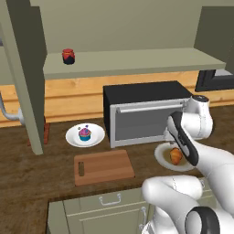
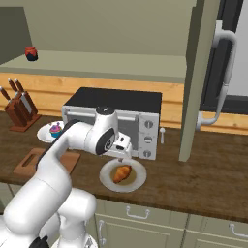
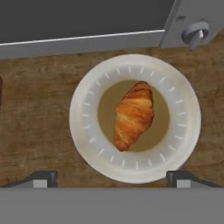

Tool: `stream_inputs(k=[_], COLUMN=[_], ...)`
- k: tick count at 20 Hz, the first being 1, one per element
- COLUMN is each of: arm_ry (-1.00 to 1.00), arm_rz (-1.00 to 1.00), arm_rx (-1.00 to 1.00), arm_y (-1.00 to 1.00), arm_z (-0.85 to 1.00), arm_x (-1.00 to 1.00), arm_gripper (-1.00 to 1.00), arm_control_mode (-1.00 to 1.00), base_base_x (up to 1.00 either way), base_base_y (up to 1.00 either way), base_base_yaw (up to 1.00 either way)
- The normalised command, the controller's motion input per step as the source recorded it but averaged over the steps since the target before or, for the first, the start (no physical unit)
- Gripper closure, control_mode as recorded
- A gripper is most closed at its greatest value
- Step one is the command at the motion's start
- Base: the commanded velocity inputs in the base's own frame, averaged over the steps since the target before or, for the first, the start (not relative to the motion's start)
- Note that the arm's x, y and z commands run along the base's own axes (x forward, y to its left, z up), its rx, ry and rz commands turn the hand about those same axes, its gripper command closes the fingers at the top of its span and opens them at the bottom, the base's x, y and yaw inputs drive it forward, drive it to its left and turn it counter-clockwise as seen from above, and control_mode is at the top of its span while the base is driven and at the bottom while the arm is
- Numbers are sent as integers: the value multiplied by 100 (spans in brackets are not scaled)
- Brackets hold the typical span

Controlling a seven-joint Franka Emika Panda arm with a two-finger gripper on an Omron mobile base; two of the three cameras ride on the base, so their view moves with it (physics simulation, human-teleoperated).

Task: From the different types of pastries on the counter, select a croissant and place it on the cutting board. Then retrieve a jar of jam from the cabinet and place it alongside the croissant on the cutting board.

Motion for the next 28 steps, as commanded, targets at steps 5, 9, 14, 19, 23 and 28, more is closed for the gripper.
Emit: stream_inputs(k=[5, 9, 14, 19, 23, 28], arm_ry=[6, 9, 5, 3, 2, 4], arm_rz=[-3, -8, -4, -1, -1, -1], arm_rx=[0, 0, 0, 0, 1, 1], arm_y=[-28, -14, -4, -5, -10, -9], arm_z=[-55, -41, -39, -36, -33, -32], arm_x=[-1, 12, 28, 34, 26, 18], arm_gripper=[-100, -100, -100, -100, -100, -100], arm_control_mode=[-100, -100, -100, -100, -100, -100], base_base_x=[0, 0, 0, 0, 0, 0], base_base_y=[0, 0, 0, 0, 0, 0], base_base_yaw=[0, 0, 0, 0, 0, 0])
